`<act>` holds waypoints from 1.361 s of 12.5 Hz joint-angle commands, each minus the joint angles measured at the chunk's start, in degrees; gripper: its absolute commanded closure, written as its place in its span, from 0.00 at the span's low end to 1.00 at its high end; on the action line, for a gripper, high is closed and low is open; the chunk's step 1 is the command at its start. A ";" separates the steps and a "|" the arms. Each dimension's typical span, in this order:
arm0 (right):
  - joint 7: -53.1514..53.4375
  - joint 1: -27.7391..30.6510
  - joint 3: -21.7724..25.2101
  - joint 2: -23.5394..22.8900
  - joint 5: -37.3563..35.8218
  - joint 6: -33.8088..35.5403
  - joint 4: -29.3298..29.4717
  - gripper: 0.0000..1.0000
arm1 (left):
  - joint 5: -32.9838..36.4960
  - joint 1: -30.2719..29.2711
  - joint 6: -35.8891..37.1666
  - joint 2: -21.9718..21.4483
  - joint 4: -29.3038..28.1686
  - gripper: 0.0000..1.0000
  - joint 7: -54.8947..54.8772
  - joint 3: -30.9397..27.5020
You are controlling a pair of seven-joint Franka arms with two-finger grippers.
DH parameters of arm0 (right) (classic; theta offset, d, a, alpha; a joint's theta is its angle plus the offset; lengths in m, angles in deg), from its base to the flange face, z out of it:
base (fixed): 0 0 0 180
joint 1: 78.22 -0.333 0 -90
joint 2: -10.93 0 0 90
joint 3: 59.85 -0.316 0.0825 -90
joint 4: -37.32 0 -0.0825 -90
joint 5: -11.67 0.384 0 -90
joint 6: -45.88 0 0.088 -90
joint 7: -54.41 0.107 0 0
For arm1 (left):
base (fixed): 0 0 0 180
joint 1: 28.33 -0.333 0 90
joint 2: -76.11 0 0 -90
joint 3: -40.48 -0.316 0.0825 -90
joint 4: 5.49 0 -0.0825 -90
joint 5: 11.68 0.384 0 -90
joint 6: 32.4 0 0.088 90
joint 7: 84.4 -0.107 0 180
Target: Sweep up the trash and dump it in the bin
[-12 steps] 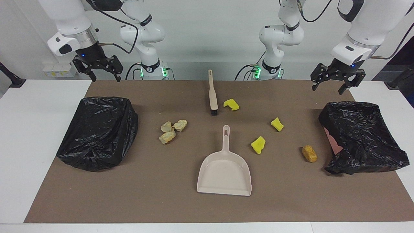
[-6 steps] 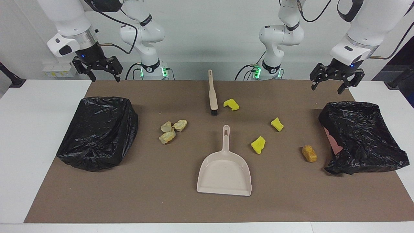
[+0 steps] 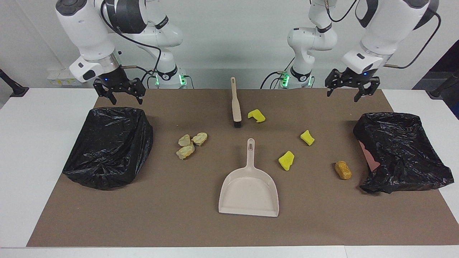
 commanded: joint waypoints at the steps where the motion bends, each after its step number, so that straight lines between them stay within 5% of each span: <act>1: 0.59 -1.80 -0.09 -1.25 0.44 -4.91 -2.38 0.00 | 0.04 10.92 -5.14 -8.79 -13.82 0.00 11.94 -0.63; 9: 5.18 -8.93 -0.18 -12.33 0.79 -13.98 -1.15 0.00 | -2.24 40.03 -18.58 -11.70 -28.43 0.00 48.79 -0.45; 14: 8.51 -11.66 -0.62 -15.93 1.05 -14.85 0.95 0.00 | -2.50 53.92 -30.70 -8.20 -35.82 0.00 62.85 -0.37; 17: 7.81 -11.39 -0.71 -16.63 0.88 -14.94 1.05 0.00 | -2.59 55.88 -36.50 -3.19 -35.91 0.00 67.26 -0.28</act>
